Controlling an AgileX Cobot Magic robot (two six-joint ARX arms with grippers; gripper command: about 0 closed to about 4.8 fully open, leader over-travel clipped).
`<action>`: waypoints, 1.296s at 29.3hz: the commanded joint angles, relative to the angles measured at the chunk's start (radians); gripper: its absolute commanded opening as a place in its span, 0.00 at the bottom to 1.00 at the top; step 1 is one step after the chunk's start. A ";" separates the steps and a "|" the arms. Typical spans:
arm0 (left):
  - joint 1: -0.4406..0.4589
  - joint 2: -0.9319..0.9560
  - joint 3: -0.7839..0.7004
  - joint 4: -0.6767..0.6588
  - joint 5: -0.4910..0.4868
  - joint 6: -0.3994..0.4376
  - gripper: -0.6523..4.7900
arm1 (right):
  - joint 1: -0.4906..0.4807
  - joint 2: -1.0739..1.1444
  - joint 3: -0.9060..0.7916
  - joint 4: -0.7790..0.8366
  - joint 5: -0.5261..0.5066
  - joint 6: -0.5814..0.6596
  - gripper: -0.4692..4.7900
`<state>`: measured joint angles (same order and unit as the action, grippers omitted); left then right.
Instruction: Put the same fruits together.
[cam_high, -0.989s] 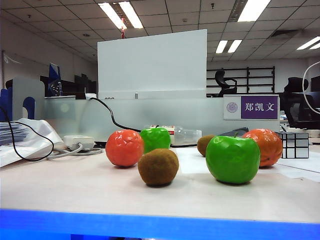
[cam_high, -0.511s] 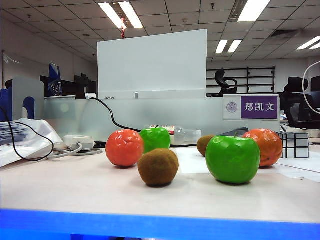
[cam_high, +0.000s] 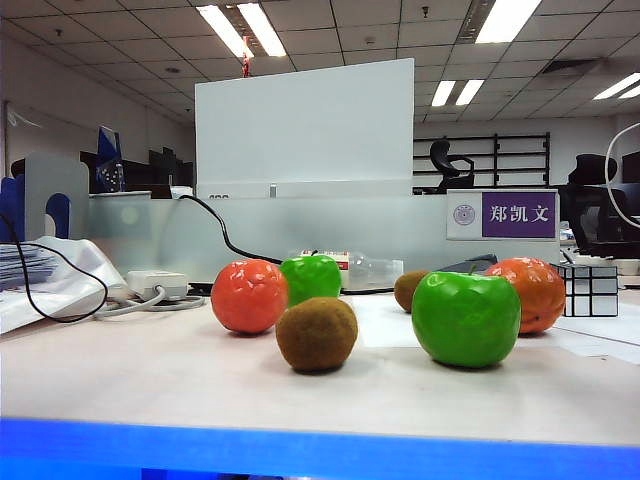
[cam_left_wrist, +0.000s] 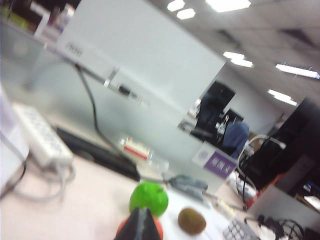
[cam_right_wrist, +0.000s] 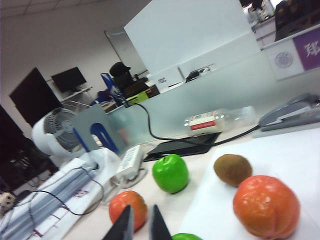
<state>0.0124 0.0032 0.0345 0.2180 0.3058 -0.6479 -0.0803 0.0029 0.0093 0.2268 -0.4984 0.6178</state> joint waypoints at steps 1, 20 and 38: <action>0.000 -0.001 0.001 -0.061 0.135 -0.003 0.12 | 0.002 -0.002 -0.001 0.041 -0.028 0.054 0.19; 0.000 0.023 0.168 -0.111 0.410 0.159 0.29 | 0.275 0.783 0.672 -0.104 -0.039 -0.408 0.08; -0.001 0.553 0.446 -0.388 0.555 0.735 0.34 | 0.522 1.207 0.927 -0.330 0.059 -0.655 0.18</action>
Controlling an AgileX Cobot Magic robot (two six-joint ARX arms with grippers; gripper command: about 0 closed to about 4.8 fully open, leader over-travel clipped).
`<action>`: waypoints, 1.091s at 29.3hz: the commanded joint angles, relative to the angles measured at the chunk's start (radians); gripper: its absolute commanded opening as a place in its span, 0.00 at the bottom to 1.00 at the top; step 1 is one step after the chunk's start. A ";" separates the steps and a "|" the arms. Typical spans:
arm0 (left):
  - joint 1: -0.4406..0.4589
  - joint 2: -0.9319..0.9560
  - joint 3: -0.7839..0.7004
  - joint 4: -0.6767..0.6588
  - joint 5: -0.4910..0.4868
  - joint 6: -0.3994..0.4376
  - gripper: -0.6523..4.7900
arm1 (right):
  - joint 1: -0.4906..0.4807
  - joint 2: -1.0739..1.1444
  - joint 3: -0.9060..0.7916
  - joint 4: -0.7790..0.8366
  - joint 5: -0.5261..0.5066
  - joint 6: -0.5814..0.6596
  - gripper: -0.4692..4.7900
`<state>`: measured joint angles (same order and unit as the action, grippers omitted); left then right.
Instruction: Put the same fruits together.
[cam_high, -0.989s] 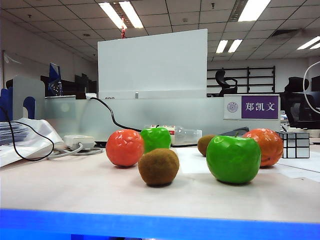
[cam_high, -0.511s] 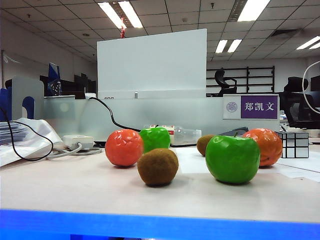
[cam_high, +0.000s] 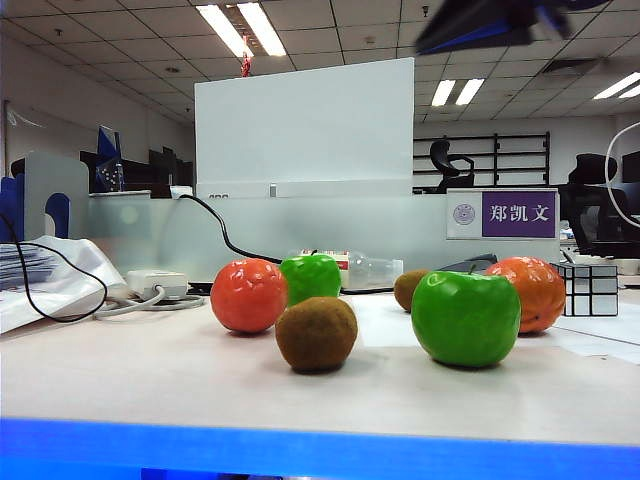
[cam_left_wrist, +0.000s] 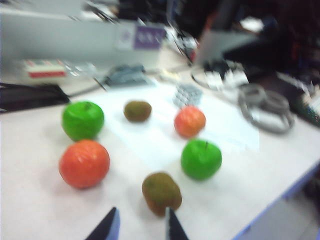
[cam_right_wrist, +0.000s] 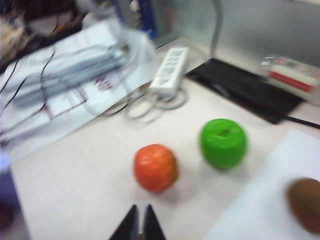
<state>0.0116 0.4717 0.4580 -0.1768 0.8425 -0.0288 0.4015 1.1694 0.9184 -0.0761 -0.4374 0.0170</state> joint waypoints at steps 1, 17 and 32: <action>0.000 0.121 0.030 0.008 0.018 0.143 0.34 | 0.062 0.063 0.024 -0.042 -0.003 -0.055 0.23; -0.078 0.428 0.164 0.036 -0.020 0.265 0.58 | 0.287 0.216 0.031 -0.187 0.174 -0.159 1.00; -0.075 0.426 0.166 0.055 -0.080 0.256 0.57 | 0.330 0.409 0.032 -0.105 0.279 -0.197 1.00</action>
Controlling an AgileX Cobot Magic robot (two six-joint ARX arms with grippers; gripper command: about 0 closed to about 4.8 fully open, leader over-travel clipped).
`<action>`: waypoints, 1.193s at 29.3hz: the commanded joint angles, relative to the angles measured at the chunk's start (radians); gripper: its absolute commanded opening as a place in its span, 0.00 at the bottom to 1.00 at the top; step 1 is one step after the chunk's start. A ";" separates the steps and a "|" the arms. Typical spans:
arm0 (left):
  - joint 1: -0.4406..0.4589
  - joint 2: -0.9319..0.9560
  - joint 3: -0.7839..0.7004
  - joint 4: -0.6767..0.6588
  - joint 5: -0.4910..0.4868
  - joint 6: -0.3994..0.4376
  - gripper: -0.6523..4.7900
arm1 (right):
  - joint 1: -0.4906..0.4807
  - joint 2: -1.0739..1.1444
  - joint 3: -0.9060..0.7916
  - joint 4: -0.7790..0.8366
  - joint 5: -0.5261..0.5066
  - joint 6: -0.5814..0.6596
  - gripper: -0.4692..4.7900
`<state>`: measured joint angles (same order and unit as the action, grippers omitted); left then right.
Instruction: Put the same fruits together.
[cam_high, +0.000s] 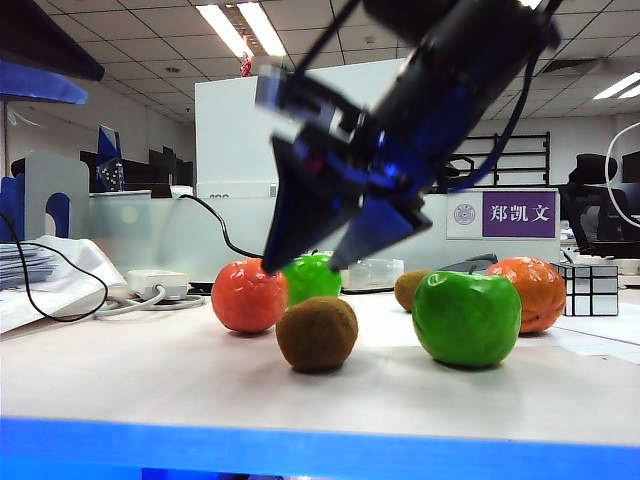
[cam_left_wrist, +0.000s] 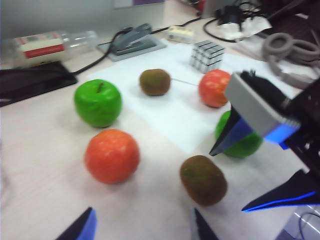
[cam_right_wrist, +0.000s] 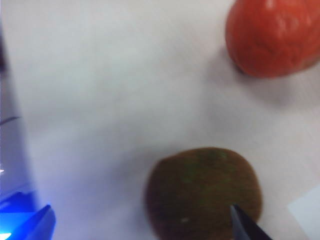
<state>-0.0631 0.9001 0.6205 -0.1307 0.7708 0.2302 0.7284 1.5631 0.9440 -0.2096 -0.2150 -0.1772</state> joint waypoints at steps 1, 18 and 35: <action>0.000 -0.002 0.003 0.008 -0.008 -0.002 0.57 | 0.003 0.023 0.006 0.031 0.069 -0.003 1.00; 0.000 -0.002 0.003 0.004 -0.008 -0.006 0.57 | 0.000 0.150 0.008 0.127 0.113 -0.002 1.00; 0.000 -0.002 0.002 0.004 -0.008 -0.006 0.57 | -0.070 0.152 0.117 0.274 0.242 -0.036 0.08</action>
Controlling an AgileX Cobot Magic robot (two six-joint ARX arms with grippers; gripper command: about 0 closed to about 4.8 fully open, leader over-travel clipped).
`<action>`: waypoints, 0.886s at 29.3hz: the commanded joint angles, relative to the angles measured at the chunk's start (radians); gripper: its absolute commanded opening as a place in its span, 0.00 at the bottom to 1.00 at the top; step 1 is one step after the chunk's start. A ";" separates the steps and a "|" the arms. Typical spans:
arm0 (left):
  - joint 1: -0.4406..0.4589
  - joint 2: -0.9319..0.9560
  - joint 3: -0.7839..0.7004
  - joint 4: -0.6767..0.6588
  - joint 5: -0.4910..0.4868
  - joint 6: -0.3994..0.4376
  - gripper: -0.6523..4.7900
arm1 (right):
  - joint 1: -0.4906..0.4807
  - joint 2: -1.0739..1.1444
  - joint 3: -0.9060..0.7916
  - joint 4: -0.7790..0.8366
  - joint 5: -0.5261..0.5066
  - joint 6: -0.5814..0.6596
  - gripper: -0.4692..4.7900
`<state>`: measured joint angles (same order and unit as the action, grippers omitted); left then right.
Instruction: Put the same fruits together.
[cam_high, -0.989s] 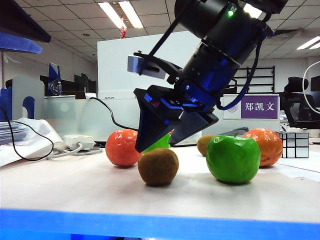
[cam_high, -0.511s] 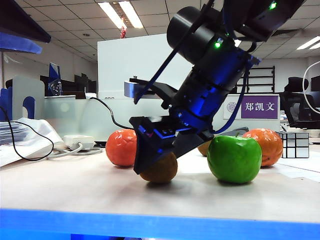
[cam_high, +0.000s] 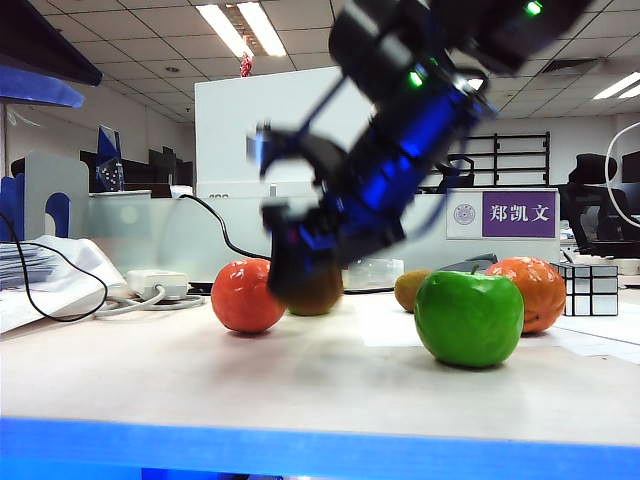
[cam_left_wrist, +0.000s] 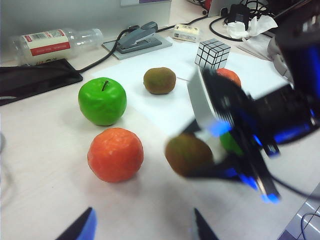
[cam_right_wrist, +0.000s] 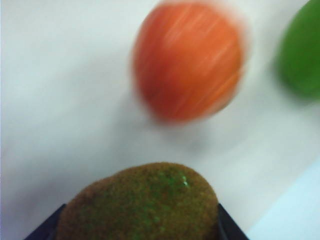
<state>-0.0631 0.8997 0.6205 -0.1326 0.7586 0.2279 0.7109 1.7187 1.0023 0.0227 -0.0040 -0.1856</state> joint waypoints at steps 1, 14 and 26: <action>0.000 -0.002 0.002 0.006 0.004 -0.004 0.57 | -0.076 -0.002 0.080 0.042 0.034 -0.031 0.08; 0.000 -0.002 0.003 0.008 0.005 -0.019 0.57 | -0.563 0.163 0.470 -0.035 -0.089 -0.001 0.08; -0.001 -0.002 0.002 0.016 0.005 -0.019 0.57 | -0.591 0.401 0.649 -0.241 -0.155 -0.036 0.08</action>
<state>-0.0635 0.8997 0.6205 -0.1307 0.7589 0.2096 0.1184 2.1147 1.6432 -0.2203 -0.1513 -0.2184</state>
